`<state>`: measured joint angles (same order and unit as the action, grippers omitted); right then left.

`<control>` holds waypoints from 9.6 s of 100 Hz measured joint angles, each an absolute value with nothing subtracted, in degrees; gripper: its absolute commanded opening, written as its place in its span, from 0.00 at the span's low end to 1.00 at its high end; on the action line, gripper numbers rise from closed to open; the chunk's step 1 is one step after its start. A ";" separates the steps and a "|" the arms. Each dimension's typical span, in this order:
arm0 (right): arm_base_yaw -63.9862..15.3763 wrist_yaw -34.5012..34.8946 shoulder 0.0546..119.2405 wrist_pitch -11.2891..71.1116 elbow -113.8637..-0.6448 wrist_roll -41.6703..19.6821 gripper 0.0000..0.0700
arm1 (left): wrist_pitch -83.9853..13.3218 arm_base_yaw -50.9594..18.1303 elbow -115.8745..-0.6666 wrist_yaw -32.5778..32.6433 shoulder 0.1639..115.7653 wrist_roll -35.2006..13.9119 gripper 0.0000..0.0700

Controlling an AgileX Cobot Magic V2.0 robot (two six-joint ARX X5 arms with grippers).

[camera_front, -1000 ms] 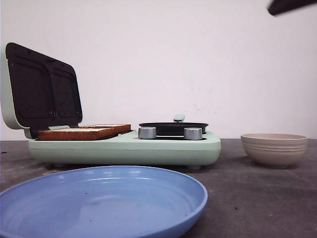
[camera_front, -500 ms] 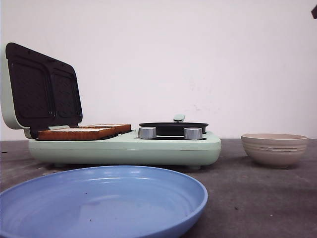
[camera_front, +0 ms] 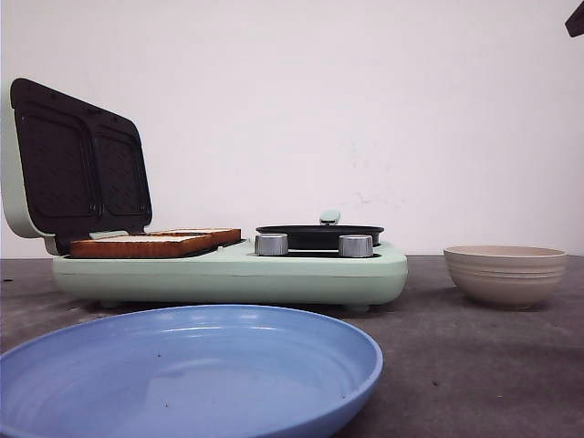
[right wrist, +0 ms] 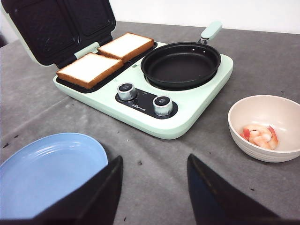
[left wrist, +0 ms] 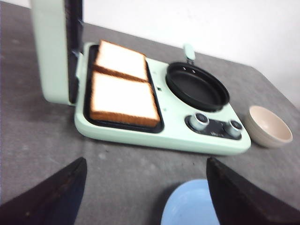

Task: Make breakfast with bread and shrimp
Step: 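Move the left gripper to the press lid handle and grasp it, then pull the lid down with the left gripper to close the press, then release the lid handle and raise the left gripper away, then move the right gripper down to the rim of the beige shrimp bowl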

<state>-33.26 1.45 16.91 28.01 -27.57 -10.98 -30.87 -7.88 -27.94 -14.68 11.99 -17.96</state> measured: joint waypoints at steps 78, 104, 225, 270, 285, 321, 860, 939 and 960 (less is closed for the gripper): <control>-33.26 1.48 16.91 28.45 -27.53 -10.96 0.38 | -30.17 3.16 -61.87 -19.31 51.94 -20.47 0.61; -33.26 1.45 16.91 28.47 -27.46 -10.85 0.38 | -39.53 3.97 -81.76 -19.44 63.70 -20.47 0.61; -33.26 1.48 16.91 28.05 -26.87 -10.74 0.38 | -28.58 19.75 -84.66 -45.12 94.65 -22.04 0.69; -33.26 1.45 16.91 28.08 -26.87 -10.74 0.38 | -23.35 19.66 -84.66 -49.87 101.43 -21.56 0.69; -33.26 1.48 16.91 28.05 -26.87 -10.74 0.38 | -21.80 19.64 -84.66 -51.72 101.97 -21.56 0.68; -33.26 1.48 16.91 28.05 -26.85 -10.74 0.38 | -20.78 19.59 -84.66 -54.39 102.00 -21.56 0.41; -33.26 2.98 16.91 20.27 -26.85 -13.37 0.38 | -23.55 -16.32 -68.51 -19.79 58.15 -9.13 0.67; -24.95 -1.48 34.28 33.67 -45.58 -15.18 0.38 | -27.83 -16.36 -27.07 -19.20 14.15 -17.74 0.67; -15.38 4.16 51.00 40.82 -56.82 -9.30 0.39 | -27.88 -16.36 -27.07 -18.37 13.43 -16.82 0.67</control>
